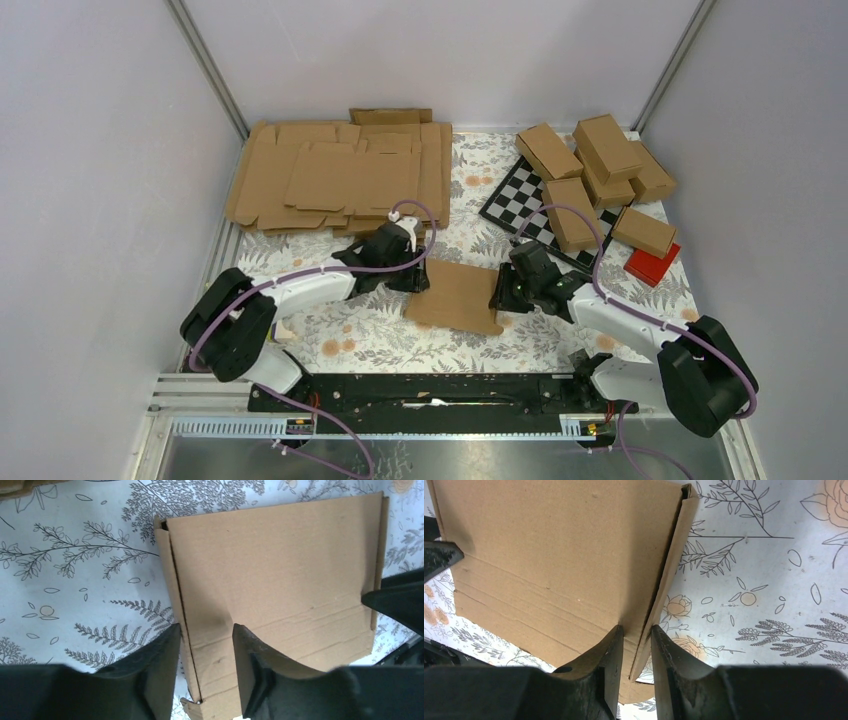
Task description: Fold the paper box
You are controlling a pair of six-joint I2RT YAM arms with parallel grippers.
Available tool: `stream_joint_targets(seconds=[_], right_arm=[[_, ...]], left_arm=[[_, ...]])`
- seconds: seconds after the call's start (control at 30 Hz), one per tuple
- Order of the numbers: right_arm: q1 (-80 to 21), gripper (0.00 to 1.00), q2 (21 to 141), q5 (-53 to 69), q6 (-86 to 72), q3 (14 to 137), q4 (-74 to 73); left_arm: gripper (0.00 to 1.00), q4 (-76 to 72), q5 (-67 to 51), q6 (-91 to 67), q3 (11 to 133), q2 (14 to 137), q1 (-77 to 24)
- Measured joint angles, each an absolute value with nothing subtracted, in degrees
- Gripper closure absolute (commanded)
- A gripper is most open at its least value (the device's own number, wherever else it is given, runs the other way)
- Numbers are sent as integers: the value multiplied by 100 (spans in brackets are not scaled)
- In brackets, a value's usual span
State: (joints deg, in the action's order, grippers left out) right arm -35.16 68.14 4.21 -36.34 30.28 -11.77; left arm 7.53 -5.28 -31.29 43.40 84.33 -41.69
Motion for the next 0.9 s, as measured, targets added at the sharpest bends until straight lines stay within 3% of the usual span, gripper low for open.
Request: stream_joint_targets(seconds=[0.07,0.13,0.3,0.37,0.5,0.63,0.9], right_arm=[[-3516,67,6842,416,-3616,3070,-1240],[-3516,67,6864,414,-3590,3111,-1345],[-3514,66,6869,434,-3581,3151,-1463],[-3509,57,6879,464,-3575,3162,-1492],[-3507,24,6912,685,-3520,3168,-1487],[-3511,4,6908,923,-3371,3175,-1540],[-3520,0,6670,650,-3033,3719,-2434]], left_arm=[[78,740,-541,-3094,4381,8547,-4176],[85,707,-541,-3044,4414,8678,-4128],[87,587,-528,-3033,4456,8781,-4119],[87,591,-478,-2995,4517,8836,-4154],[87,556,-449,-2958,4617,8945,-4198],[87,537,-438,-2842,4731,9054,-4333],[87,642,-440,-2429,5026,9262,-4493]])
